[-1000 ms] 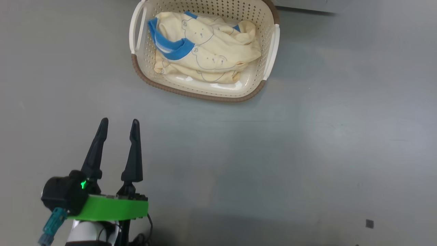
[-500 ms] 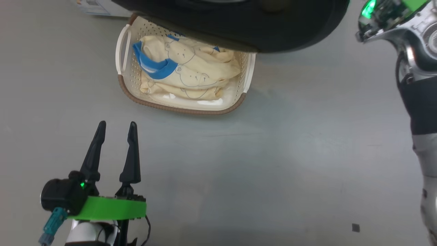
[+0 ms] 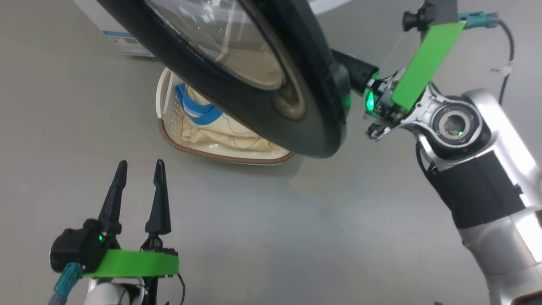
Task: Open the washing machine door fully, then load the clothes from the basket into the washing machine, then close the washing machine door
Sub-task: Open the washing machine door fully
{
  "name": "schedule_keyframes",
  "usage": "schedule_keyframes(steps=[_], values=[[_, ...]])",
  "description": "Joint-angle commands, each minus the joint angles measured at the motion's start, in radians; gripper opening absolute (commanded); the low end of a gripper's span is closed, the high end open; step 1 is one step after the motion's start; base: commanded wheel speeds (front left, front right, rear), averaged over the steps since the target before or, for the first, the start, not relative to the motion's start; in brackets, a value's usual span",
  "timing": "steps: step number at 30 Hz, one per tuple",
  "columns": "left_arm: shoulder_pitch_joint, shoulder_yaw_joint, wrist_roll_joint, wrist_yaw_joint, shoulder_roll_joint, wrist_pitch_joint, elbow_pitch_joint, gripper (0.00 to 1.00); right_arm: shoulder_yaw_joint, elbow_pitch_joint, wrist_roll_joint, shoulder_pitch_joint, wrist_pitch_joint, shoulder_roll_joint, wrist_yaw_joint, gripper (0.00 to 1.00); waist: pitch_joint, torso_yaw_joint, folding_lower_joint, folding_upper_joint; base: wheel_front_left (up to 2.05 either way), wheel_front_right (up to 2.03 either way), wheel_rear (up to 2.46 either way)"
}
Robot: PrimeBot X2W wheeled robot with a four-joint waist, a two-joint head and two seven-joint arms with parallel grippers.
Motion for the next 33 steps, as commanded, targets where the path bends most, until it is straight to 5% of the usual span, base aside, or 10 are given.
schedule_keyframes(steps=[1,19,33], values=[[0.014,0.033,-0.002,0.0,0.01,-0.007,-0.025,1.0,0.024,-0.05,0.004,0.013,0.006,0.033,0.004,0.0,-0.025,0.004,0.0001,-0.0001,0.0,0.0,0.0],[0.045,0.029,-0.01,0.0,-0.004,-0.007,-0.005,1.0,0.218,-0.073,0.037,0.123,-0.019,0.083,0.004,0.0,-0.135,0.031,0.0001,-0.0001,0.0,0.0,0.0],[0.043,0.013,-0.012,0.0,-0.007,-0.007,0.016,1.0,0.362,-0.102,0.128,0.167,-0.147,0.085,0.004,0.0,-0.195,0.046,0.0001,-0.0001,0.0,0.0,0.0]])
